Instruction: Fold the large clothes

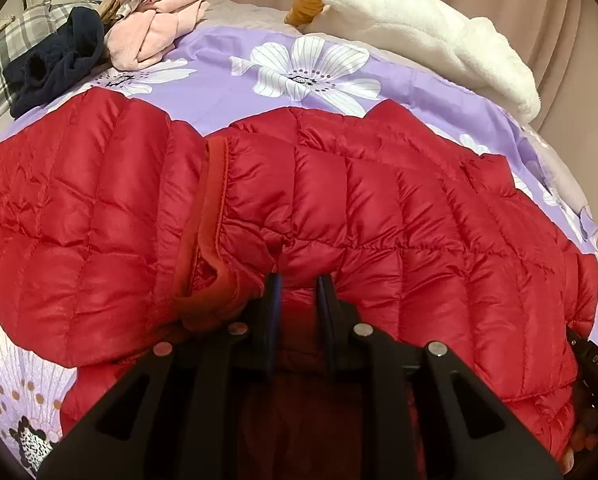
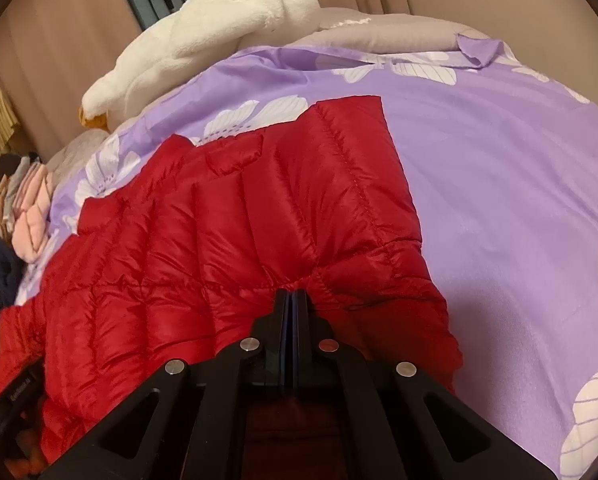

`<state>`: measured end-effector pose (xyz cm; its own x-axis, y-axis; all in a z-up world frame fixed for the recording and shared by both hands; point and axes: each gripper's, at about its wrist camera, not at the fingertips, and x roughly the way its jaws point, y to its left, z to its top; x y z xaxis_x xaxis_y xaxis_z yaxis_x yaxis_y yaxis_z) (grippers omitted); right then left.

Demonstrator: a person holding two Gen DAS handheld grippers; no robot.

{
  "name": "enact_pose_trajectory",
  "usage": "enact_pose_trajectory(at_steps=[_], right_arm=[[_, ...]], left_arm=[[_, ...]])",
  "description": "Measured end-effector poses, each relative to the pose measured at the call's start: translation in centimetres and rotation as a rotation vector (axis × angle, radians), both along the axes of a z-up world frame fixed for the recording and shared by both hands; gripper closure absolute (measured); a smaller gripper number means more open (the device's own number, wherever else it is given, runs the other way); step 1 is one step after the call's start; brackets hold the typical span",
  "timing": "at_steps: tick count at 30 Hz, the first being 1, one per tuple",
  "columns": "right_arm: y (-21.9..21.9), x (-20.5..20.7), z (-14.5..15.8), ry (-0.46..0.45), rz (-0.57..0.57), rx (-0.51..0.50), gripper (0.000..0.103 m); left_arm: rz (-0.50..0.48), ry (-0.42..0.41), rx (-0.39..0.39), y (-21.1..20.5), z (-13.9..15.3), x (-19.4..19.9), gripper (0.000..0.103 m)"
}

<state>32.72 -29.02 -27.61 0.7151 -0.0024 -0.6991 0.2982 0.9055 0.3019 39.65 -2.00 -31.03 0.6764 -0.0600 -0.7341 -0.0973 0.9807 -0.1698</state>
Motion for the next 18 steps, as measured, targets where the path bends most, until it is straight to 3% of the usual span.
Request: enact_pose_trajectory(at_steps=[4,6,8,9,10,11,12,13,16,18], right_arm=[[-0.3,0.0,0.0,0.004,0.001,-0.013,0.103],[-0.5,-0.9,0.9,0.035,0.012,-0.005,0.103],[-0.6,-2.5,2.4,0.055,0.049,-0.014,0.102],[-0.7,-4.0,3.4,0.044,0.042,-0.042,0.092],[-0.8,-4.8,3.8,0.035,0.027,-0.064,0.083],[-0.8,-6.3,4.6,0.019,-0.008,-0.099,0.056],[-0.9,-7.3,5.1,0.006,-0.033,-0.113,0.033],[-1.0,-8.4,5.5,-0.019,-0.056,-0.117,0.029],[-0.8,-10.8,5.9,-0.063,-0.09,-0.102,0.029],[-0.3,-11.1,5.3,-0.042,-0.112,-0.14,0.029]], left_arm=[[0.006,-0.001,-0.015,0.6,0.7,-0.6,0.082],[-0.003,0.024,0.029,1.5,2.2,-1.6,0.082],[0.017,-0.035,0.055,3.8,4.6,-3.6,0.076],[0.043,-0.061,0.061,5.1,5.5,-4.4,0.064],[0.084,-0.077,0.069,6.6,6.3,-5.2,0.028],[0.158,-0.088,0.068,9.3,7.3,-6.2,0.002],[0.198,-0.097,0.054,11.2,7.6,-6.8,0.0],[0.231,-0.102,0.026,13.1,7.8,-7.4,0.002],[0.373,-0.045,-0.078,20.4,6.9,-9.1,0.004],[0.443,-0.014,-0.213,25.8,5.4,-9.9,0.004]])
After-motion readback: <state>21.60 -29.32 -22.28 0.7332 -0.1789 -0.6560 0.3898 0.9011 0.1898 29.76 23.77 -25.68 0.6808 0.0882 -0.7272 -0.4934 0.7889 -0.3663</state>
